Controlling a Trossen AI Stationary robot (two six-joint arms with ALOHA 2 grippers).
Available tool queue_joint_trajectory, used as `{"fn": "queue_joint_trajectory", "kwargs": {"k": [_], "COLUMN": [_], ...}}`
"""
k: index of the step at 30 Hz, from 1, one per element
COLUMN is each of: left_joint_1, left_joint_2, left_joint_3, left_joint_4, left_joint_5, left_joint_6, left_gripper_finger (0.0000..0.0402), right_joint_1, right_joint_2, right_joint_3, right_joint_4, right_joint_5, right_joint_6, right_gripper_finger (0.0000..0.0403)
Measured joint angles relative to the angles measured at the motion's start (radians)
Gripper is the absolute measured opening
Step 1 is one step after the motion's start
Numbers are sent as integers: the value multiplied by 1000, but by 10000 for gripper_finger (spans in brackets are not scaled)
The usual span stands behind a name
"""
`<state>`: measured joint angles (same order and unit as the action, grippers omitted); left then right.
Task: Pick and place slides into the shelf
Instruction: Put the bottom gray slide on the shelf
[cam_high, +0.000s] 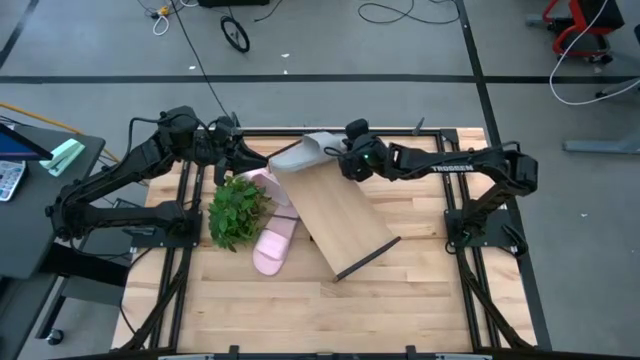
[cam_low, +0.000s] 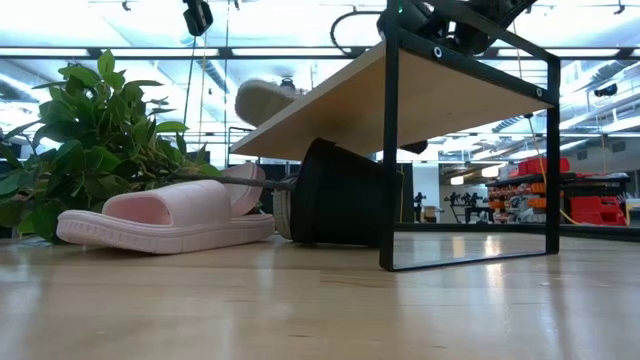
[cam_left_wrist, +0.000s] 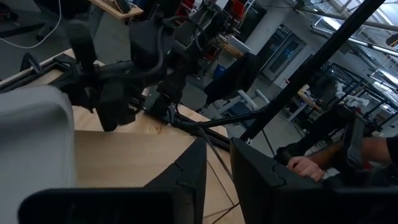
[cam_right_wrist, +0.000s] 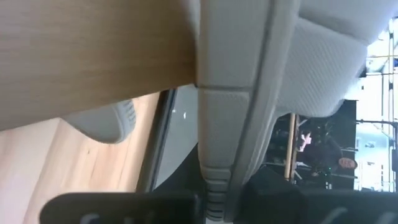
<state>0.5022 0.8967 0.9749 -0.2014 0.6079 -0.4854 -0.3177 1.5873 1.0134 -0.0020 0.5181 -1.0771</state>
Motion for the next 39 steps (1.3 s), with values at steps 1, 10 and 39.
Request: {"fn": "queue_joint_trajectory", "kwargs": {"k": [1,10,39], "left_joint_1": [0,-1,0], "left_joint_2": [0,0,0], "left_joint_3": [0,0,0], "left_joint_4": [-2,-24,-45], "left_joint_5": [0,53,53], "left_joint_6": [0,-1,0], "left_gripper_finger": [79,80,81], "right_joint_1": [0,0,6], "right_joint_2": [8,25,27], "right_joint_3": [0,1,11], "right_joint_4": [3,26,-64], "right_joint_5": [3,23,13], "right_joint_6": [0,0,11], "right_gripper_finger": [36,44,206]}}
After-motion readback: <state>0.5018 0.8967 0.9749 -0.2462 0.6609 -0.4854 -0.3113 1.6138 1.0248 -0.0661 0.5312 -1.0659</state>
